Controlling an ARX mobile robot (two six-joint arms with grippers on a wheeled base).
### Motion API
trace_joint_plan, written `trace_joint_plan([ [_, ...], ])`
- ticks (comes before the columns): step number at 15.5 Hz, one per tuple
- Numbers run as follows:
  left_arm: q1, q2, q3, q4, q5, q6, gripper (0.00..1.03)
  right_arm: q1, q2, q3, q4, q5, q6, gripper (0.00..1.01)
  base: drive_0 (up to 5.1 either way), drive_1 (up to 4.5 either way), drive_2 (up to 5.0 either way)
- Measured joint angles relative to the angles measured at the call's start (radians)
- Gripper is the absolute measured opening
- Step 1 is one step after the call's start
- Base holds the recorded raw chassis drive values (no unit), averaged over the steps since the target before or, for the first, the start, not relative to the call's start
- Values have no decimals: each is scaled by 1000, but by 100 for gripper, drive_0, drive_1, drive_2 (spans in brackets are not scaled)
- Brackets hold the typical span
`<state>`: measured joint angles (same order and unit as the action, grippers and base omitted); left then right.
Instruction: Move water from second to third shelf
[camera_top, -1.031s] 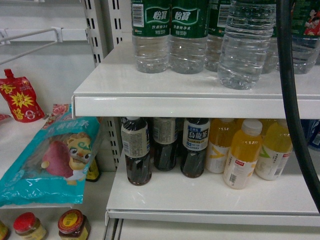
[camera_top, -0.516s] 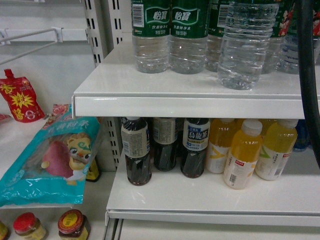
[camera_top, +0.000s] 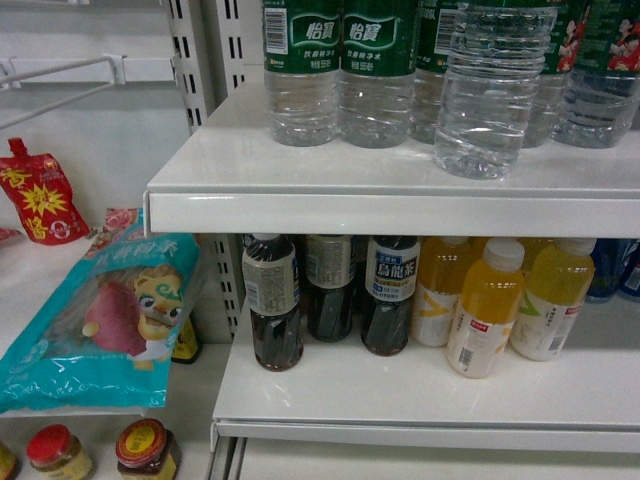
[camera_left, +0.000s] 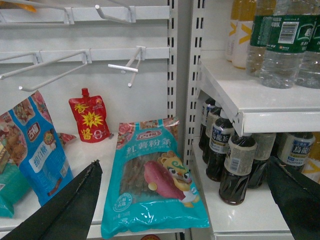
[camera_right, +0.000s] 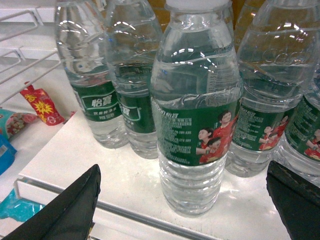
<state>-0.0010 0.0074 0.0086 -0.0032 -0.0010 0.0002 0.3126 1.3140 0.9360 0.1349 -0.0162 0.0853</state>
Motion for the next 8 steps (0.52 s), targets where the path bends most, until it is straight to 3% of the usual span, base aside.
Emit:
trace_joint_plan([
  [5,0,0,0,0,0,0,98,-60,-241,-161,-48,-41,-15,98,0,0,0],
  [8,0,0,0,0,0,0,98,-94,-404,-245,-104,-79,7,98,0,0,0],
])
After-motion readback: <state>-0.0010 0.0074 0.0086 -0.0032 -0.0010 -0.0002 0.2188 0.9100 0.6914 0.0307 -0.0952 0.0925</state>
